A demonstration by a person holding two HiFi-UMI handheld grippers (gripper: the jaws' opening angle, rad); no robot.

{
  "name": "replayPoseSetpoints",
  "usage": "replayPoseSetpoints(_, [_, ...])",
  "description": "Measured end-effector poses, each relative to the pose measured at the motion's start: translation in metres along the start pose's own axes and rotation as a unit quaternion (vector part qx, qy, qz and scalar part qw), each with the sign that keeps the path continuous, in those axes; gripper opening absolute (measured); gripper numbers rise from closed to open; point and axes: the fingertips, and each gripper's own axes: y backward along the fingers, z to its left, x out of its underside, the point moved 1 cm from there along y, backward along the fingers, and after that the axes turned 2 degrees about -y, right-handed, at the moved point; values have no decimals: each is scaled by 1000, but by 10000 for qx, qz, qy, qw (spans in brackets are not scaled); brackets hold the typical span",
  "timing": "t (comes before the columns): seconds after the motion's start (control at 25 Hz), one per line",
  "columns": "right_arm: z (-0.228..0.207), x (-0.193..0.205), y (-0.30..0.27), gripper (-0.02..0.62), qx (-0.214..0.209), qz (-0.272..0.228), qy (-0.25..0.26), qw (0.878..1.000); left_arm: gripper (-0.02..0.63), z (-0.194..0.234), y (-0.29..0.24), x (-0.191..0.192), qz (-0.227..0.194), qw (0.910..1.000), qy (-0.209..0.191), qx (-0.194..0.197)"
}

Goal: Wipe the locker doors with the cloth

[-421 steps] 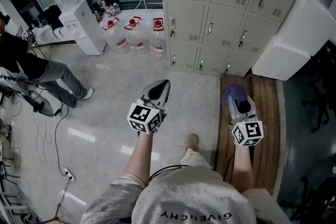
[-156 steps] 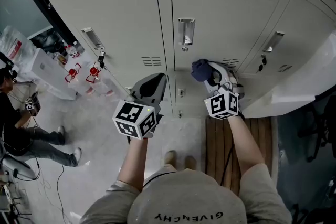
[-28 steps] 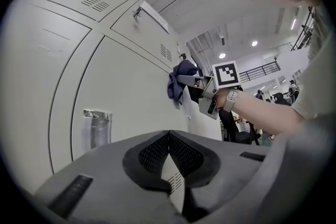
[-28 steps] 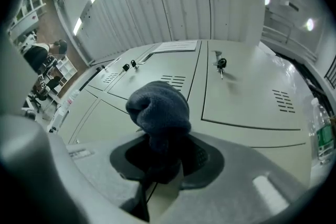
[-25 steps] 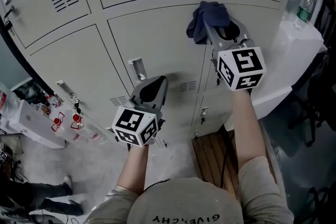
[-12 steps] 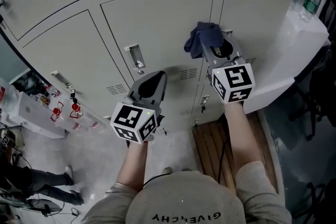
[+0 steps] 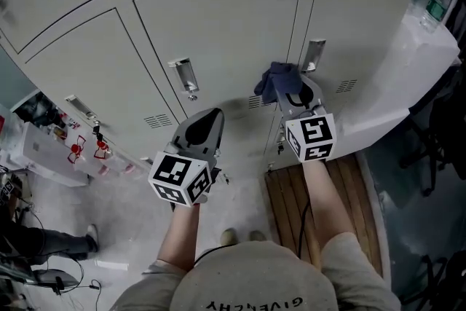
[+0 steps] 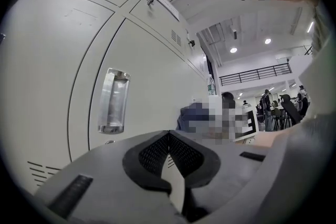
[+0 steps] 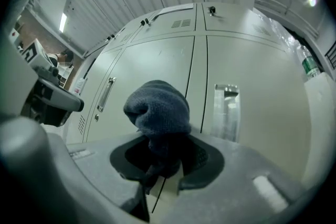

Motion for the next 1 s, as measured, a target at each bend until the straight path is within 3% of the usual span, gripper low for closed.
replayPoseSetpoints(0.6, [26,113,7,112,-96,931,39,9956,-2,29,41,41,339,9972,257,-614])
replayPoseSetpoints(1.0, [45,167,17,110,-156,1578,-415,9865,-2,62,91,61,361,9901,371,-1304])
